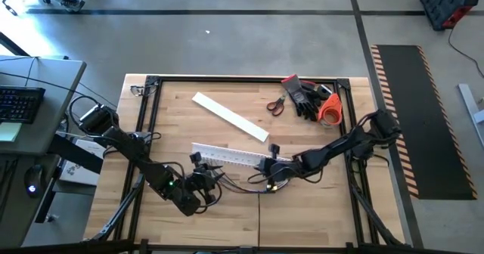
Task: Ziptie cables
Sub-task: Move the white cable duct to the center of the table
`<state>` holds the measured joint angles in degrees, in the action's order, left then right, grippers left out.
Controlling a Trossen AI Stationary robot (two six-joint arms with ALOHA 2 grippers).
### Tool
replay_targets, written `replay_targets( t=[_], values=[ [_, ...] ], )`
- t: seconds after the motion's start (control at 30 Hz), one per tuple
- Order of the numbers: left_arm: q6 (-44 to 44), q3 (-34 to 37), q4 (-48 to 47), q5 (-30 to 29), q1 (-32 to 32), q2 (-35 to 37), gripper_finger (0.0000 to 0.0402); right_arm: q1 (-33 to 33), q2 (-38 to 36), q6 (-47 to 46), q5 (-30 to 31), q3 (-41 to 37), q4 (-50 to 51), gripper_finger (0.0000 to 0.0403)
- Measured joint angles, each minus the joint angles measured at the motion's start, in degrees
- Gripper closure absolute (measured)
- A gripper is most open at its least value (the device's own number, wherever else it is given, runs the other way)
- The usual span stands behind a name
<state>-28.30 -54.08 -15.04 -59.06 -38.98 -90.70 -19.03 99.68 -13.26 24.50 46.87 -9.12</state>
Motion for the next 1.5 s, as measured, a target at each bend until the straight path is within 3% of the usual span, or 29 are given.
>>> replay_targets(
  t=[0.13, 0.37, 0.7, 1.23, 1.37, 1.5],
  values=[
    [-1.80, 0.00, -1.25, 0.08, 0.46, -0.92, 0.0307, 2.45, 0.35, -2.45, -0.92, -0.11, 3.39, 0.0403],
    [-3.18, 0.00, -2.21, 1.36, 2.35, -4.56, 0.0307, 5.05, 0.87, -7.71, -1.23, -3.23, 0.94, 0.0403],
    [-3.13, 0.00, -1.82, 3.27, 4.54, -5.90, 0.0307, 4.56, 0.87, -5.71, -11.22, -3.50, -3.13, 0.0403],
    [-3.16, 0.00, -1.84, 3.44, 4.48, -5.90, 0.0307, 4.83, 0.87, -1.64, -7.35, -3.50, -0.19, 0.0402],
    [-3.44, 0.00, -1.86, 3.45, 4.48, -5.90, 0.0307, 4.76, 0.87, -0.60, -7.02, -3.50, 0.93, 0.0380],
    [-4.57, 0.00, -1.86, 4.18, 4.41, -5.88, 0.0307, 4.76, 0.22, 2.81, -5.15, -3.50, 1.80, 0.0326]
  ],
)
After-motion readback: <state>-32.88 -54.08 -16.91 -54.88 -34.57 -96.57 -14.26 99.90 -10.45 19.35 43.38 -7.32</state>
